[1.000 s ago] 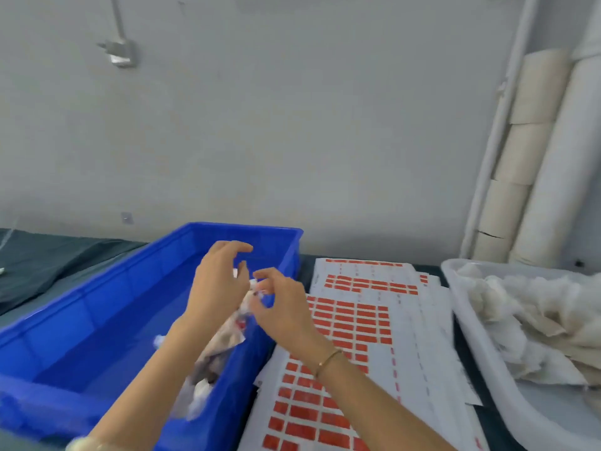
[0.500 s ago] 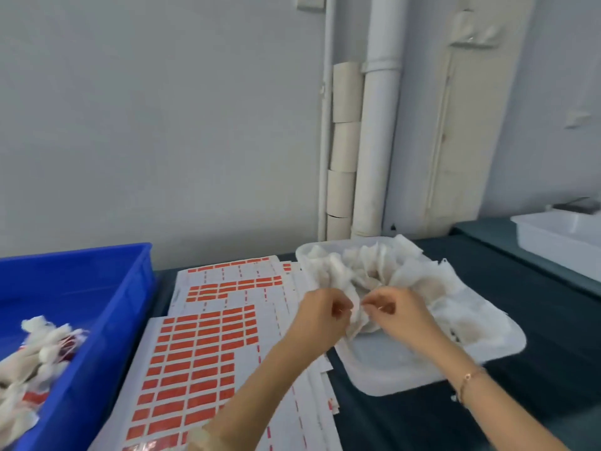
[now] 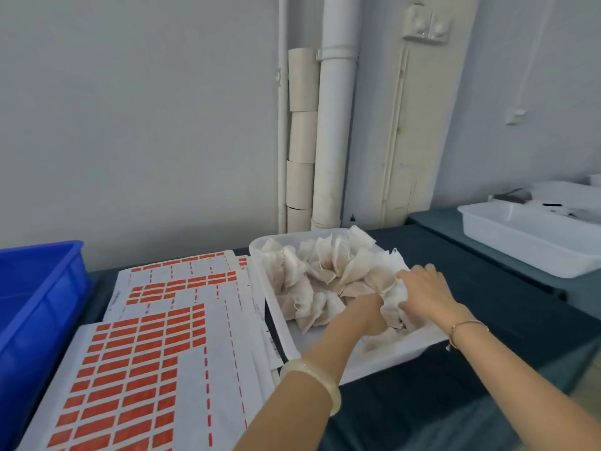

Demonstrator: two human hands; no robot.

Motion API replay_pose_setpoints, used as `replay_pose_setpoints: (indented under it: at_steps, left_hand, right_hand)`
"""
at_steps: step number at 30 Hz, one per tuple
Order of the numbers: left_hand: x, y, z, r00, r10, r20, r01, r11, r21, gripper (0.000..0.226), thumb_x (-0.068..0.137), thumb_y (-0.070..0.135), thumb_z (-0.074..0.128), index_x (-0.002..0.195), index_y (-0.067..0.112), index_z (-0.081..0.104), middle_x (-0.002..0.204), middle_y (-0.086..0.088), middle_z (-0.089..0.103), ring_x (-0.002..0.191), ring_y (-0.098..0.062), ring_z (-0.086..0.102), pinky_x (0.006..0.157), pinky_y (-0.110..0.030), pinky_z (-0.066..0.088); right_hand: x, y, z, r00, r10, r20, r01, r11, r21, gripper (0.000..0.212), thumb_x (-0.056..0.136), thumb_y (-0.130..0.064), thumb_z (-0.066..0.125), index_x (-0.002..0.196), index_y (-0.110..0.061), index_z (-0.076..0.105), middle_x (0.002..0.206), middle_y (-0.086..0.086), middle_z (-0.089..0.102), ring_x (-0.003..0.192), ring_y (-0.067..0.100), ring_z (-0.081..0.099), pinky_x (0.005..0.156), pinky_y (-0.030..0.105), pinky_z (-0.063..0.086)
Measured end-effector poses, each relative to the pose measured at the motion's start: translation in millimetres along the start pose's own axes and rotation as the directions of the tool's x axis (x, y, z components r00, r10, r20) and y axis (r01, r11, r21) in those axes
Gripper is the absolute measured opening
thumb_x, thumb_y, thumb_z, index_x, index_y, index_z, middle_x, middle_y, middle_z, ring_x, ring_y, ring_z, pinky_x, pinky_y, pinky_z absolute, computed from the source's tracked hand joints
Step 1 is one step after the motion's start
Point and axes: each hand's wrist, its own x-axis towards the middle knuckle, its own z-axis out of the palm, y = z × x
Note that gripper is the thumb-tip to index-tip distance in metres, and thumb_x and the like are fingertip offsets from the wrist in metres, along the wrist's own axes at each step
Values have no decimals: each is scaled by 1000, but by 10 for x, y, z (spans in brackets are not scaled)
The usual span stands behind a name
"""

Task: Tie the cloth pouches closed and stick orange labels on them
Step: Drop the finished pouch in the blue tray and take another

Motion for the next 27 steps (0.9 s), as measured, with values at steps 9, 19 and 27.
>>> replay_pose_setpoints:
  at_steps: [9,19,27]
  left_hand:
    - [215,196,180,1000,-16,-17,15,998,-65,49,93,16,50,141,16,41,139,-7,50,127,-27,46,104,-39,39]
    - [253,212,249,974,-30,-227,-20,977,-214,27,91,25,53,115,14,58,106,-9,68,97,-26,61,78,-33,46]
    - [124,-20,-6,940,-10,-340,-64,977,-206,18,81,18,65,80,16,48,77,3,50,74,-17,46,62,-25,35]
  right_hand:
    - [-33,18,-54,996,-50,70,60,986,-155,17,87,-9,51,73,-17,48,74,-2,47,59,13,40,53,23,27]
    - [-95,147,-130,983,-168,80,160,983,91,31,94,-18,49,64,-21,57,70,-1,57,67,16,43,56,24,30]
    - [-65,74,-260,984,-173,-44,163,763,625,16,91,-21,62,76,-17,68,72,-4,72,73,7,68,67,21,51]
